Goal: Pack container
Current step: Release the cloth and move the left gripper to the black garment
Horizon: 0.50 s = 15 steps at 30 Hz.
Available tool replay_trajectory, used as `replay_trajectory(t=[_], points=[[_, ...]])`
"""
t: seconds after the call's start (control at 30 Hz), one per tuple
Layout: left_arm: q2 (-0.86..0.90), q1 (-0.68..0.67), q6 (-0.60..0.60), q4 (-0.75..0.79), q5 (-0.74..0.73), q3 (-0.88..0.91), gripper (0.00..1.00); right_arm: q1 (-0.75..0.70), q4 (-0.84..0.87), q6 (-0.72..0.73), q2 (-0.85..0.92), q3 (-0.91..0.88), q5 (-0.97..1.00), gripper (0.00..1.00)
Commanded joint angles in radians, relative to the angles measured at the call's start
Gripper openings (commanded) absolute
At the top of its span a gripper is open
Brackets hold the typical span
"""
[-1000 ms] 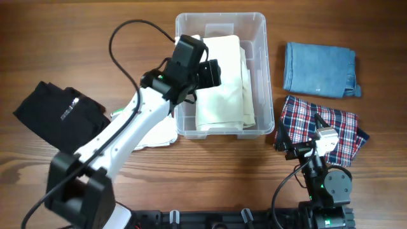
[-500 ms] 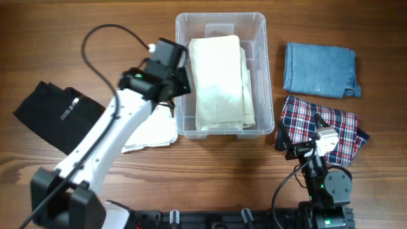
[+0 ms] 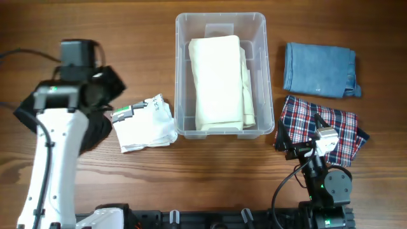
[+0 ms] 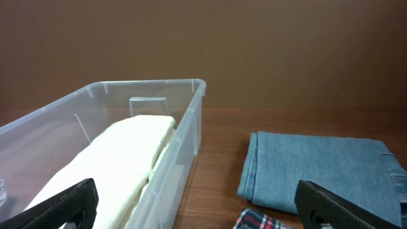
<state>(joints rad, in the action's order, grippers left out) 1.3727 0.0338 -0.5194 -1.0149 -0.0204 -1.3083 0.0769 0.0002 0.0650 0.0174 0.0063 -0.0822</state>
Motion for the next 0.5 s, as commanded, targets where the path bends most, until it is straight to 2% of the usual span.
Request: replay_trajectory(t=[0.0,0.17,0.27,0.33,0.43,0.47], points=[[-0.011,0.128,0.011,-0.035,0.011,-0.006,0.22,-0.004,0.005,-0.010,-0.007,-0.001,-0.008,1.00],[-0.011,0.299,0.018,-0.092,0.037,-0.006,0.22,-0.004,0.005,-0.010,-0.007,-0.001,-0.008,1.00],[-0.011,0.403,0.018,-0.100,0.046,0.006,0.27,-0.004,0.005,-0.011,-0.007,-0.001,-0.009,1.00],[-0.011,0.478,0.014,-0.096,0.045,0.027,0.45,-0.004,0.005,-0.010,-0.007,-0.001,-0.008,1.00],[-0.002,0.539,0.014,-0.082,0.046,0.055,0.54,-0.004,0.005,-0.010,-0.007,-0.001,-0.008,1.00],[0.003,0.562,0.014,-0.062,0.052,0.077,0.61,-0.004,0.005,-0.010,-0.007,-0.001,-0.008,1.00]])
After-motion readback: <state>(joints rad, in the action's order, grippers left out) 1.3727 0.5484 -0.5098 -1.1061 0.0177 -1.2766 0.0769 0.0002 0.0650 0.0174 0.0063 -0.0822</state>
